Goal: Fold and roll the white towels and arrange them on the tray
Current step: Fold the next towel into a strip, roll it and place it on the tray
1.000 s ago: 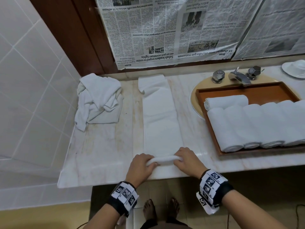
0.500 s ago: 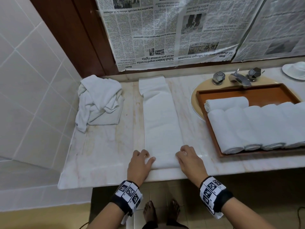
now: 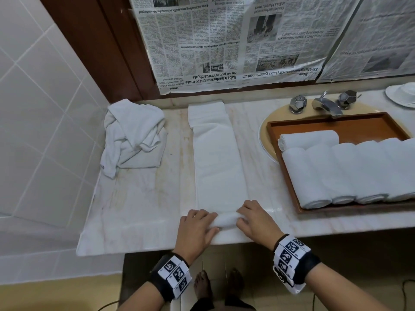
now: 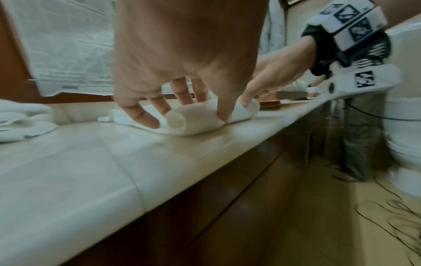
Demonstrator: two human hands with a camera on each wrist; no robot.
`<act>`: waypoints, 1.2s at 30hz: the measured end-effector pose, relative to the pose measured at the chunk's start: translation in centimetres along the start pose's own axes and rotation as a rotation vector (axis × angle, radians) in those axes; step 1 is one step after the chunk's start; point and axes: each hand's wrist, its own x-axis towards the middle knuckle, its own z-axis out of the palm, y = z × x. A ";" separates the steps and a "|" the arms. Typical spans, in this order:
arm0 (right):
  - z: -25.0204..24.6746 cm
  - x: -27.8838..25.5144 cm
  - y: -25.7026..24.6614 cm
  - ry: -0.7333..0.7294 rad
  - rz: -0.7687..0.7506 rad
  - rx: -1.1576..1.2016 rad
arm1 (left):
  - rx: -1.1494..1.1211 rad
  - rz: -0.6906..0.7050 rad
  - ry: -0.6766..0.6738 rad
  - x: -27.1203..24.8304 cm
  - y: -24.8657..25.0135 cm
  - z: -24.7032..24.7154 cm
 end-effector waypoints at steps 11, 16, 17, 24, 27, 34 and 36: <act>0.1 0.7 0.8 0.201 -0.013 0.082 | -0.492 -0.353 0.022 2.1 -1.2 -0.5; 0.1 0.3 1.3 0.175 -0.155 -0.127 | -0.460 -0.469 0.058 2.4 -1.1 -0.4; 0.0 0.4 1.5 0.154 -0.154 -0.113 | -0.490 -0.482 0.085 2.3 -1.1 -0.5; -1.4 2.6 2.0 0.025 -0.023 0.131 | -0.098 -0.096 0.197 0.6 -0.8 0.6; -2.3 3.3 1.8 -0.037 0.040 0.132 | -0.066 -0.095 0.165 0.9 -1.3 0.9; -2.5 2.2 1.5 -0.016 0.012 -0.033 | -0.482 -0.143 -0.065 2.6 -3.3 -1.0; -1.6 1.6 1.0 0.099 -0.124 -0.210 | -0.462 -0.171 -0.075 2.7 -3.2 -1.2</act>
